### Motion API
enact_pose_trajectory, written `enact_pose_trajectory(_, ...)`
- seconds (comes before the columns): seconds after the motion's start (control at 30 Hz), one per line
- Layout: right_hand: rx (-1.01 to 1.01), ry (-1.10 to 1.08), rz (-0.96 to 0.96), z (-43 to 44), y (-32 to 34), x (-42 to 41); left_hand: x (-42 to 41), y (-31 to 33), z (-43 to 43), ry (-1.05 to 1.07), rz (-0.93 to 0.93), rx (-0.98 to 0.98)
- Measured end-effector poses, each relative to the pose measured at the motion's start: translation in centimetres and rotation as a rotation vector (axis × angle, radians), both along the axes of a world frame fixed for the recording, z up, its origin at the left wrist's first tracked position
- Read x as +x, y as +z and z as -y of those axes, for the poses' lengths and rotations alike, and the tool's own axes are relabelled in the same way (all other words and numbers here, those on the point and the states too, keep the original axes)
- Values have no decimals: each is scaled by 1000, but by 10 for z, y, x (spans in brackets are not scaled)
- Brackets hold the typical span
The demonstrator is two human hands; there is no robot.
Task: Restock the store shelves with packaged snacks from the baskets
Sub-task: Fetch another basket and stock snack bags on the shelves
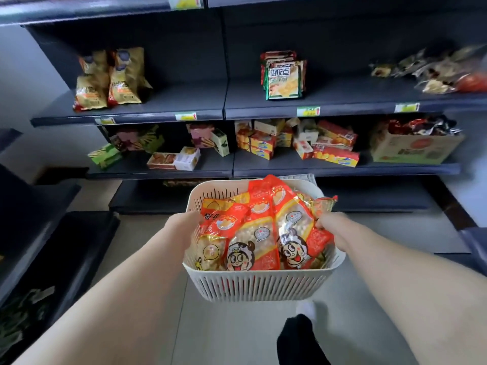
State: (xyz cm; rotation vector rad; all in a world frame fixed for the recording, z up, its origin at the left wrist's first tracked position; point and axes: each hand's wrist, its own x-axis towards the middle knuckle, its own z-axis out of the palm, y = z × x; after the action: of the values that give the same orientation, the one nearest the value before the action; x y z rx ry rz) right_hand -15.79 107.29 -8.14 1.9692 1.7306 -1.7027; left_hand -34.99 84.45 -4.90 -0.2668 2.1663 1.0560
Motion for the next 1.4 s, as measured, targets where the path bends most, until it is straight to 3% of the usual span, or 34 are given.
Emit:
enact_pose_trajectory(0.3, -39, -11, 48, -155, -37, -63, -65, -34, -153, 10, 78, -35)
enact_pose_trajectory(0.63, -58, 69, 144, -293, -78, -118, -101, -90, -279, 177, 137, -33)
enact_pose_trajectory(1.1, -165, 24, 136, -331, -118, -127, -125, -120, -312, 161, 249, -138)
enact_pose_trajectory(1.33, -57, -35, 207, -322, -113, -146, -137, -125, -320, 44, 223, -260)
enact_pose_trajectory(1.4, 93, 15, 316, -316, -104, -154, -137, -122, -325, 9, 93, -320)
